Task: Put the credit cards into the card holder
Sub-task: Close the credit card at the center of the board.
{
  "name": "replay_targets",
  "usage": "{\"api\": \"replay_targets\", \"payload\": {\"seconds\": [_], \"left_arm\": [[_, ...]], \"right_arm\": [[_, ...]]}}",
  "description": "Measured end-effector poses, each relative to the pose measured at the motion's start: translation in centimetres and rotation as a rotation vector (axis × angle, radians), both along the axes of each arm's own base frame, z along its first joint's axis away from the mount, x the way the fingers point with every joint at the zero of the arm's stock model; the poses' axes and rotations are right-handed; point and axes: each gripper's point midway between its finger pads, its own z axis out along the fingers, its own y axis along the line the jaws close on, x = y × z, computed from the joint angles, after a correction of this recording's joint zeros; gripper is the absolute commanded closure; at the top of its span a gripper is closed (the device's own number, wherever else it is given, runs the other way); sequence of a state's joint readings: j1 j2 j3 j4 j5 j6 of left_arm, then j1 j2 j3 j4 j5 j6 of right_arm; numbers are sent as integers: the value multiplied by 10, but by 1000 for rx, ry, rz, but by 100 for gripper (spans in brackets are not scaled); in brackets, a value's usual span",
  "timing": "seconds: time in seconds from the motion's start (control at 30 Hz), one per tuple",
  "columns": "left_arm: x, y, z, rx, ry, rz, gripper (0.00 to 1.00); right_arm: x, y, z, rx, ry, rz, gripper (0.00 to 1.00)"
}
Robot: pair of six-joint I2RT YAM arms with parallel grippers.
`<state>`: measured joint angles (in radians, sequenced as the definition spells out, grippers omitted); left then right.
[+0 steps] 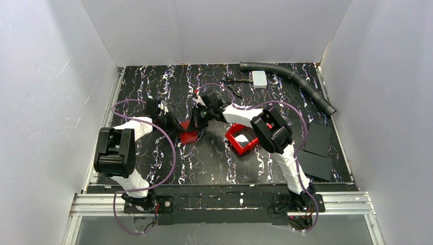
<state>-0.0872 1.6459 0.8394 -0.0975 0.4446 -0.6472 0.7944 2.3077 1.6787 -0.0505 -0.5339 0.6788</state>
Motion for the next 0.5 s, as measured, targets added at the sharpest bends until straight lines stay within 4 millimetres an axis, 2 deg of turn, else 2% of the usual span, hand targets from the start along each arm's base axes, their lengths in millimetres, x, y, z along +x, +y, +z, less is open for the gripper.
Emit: {"api": "replay_targets", "payload": {"seconds": [0.23, 0.33, 0.5], "left_arm": [[0, 0, 0, 0, -2, 0, 82], [0, 0, 0, 0, -3, 0, 82], [0, 0, 0, 0, -4, -1, 82]], "right_arm": [[3, 1, 4, -10, -5, -4, 99], [4, -2, 10, -36, -18, -3, 90], [4, -9, 25, -76, -32, -3, 68]]}}
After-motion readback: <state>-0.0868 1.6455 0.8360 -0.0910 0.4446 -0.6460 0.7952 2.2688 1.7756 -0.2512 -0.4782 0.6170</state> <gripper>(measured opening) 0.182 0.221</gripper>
